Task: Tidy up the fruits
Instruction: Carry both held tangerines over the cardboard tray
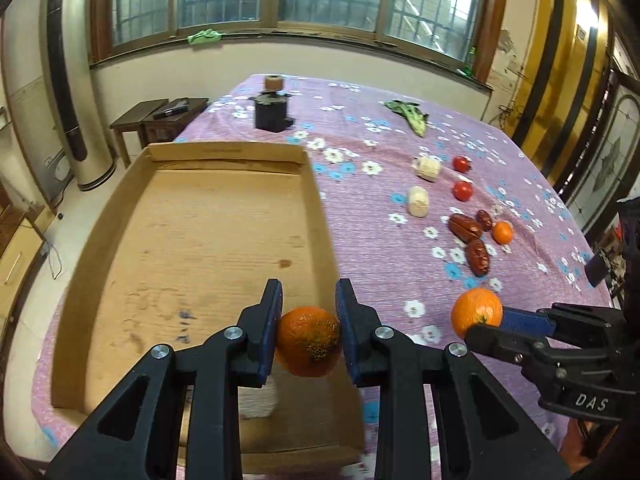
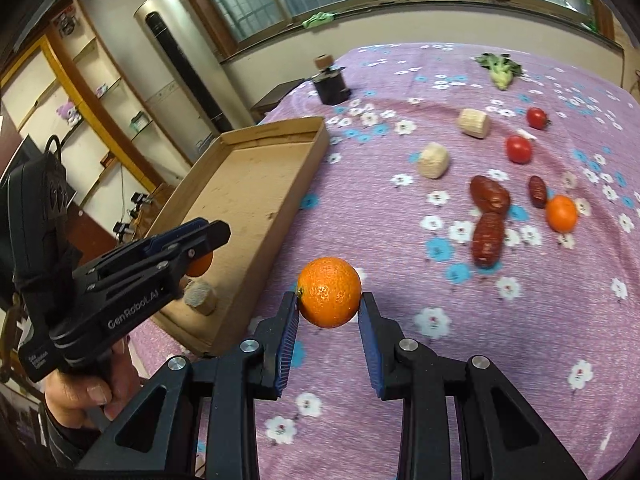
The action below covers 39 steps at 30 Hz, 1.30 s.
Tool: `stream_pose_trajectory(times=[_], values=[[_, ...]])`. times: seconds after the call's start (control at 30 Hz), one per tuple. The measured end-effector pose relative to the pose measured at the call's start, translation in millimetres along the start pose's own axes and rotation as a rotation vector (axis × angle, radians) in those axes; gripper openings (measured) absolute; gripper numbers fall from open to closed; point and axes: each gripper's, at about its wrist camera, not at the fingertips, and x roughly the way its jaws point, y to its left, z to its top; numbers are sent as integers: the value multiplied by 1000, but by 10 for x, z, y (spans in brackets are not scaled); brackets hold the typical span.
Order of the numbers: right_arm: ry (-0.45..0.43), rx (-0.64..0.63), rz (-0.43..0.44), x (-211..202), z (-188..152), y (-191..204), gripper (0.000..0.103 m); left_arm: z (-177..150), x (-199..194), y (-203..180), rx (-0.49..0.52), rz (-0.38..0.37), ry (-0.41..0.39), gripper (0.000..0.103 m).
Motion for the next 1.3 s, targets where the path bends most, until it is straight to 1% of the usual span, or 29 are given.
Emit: stream_pose_trajectory(times=[0.37,0.67,0.8,0.9,1.07,1.17,1.2,1.27,1.3], values=[[34,-86,36,260,79,456,31,-47,-12,484,-71,56,1,25],[56,-138,63,469,159,738,31,1,39,844,-126,110,13,25],[65,-175,85,606,231,887,31,9,119,941,-147,127,38,25],[81,-202,79,764,270,979,31,5,190,1004,-159,138,61,25],[131,-244,56,1080,282,1126,31,-46,304,1030,-158,154,106,25],[134,-264,48,1143,267,1172,34,-79,381,1051,-159,159,143,25],[136,-271,45,1151,266,1181,34,-80,377,1052,-158,162,139,26],[131,-286,34,1145,268,1198,34,-75,376,1038,-153,175,139,29],[127,-295,27,1138,264,1204,37,-72,371,1031,-154,179,140,33]])
